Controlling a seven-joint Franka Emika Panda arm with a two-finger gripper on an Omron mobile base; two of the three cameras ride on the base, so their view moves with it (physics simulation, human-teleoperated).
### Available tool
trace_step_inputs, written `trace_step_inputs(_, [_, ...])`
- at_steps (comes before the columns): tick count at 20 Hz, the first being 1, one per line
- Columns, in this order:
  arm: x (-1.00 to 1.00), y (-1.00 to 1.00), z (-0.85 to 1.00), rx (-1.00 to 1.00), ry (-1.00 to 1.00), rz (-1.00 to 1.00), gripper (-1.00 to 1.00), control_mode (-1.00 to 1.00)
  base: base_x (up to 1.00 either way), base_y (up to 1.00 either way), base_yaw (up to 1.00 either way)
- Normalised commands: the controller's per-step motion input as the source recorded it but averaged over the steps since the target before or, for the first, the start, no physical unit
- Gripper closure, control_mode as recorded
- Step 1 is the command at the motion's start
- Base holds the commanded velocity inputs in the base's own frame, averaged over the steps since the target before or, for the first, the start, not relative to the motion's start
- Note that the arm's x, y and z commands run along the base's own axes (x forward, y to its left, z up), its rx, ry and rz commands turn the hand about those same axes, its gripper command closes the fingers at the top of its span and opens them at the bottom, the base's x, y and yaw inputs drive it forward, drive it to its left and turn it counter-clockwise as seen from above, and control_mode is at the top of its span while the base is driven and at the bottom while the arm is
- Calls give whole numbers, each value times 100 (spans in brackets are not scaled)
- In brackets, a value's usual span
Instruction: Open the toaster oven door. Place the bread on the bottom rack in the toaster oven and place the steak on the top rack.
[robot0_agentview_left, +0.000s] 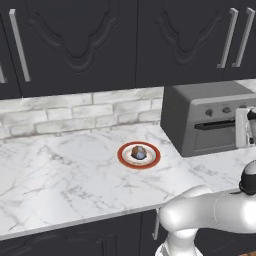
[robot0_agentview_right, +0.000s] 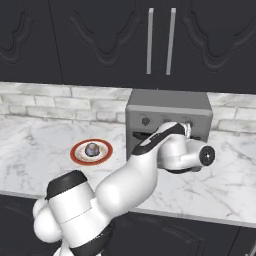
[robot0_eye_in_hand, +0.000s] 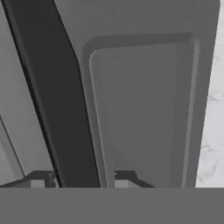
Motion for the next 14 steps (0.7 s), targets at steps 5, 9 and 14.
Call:
trace_step_inputs(5, [21,42,-52,0,34,-10,100,-100,0,0,0])
trace_step_inputs(9, [25,46,-55,1,33,-11,100,-100,0,0,0])
trace_step_inputs(14, [22,43,-72,3,35,-7,100,-100,0,0,0])
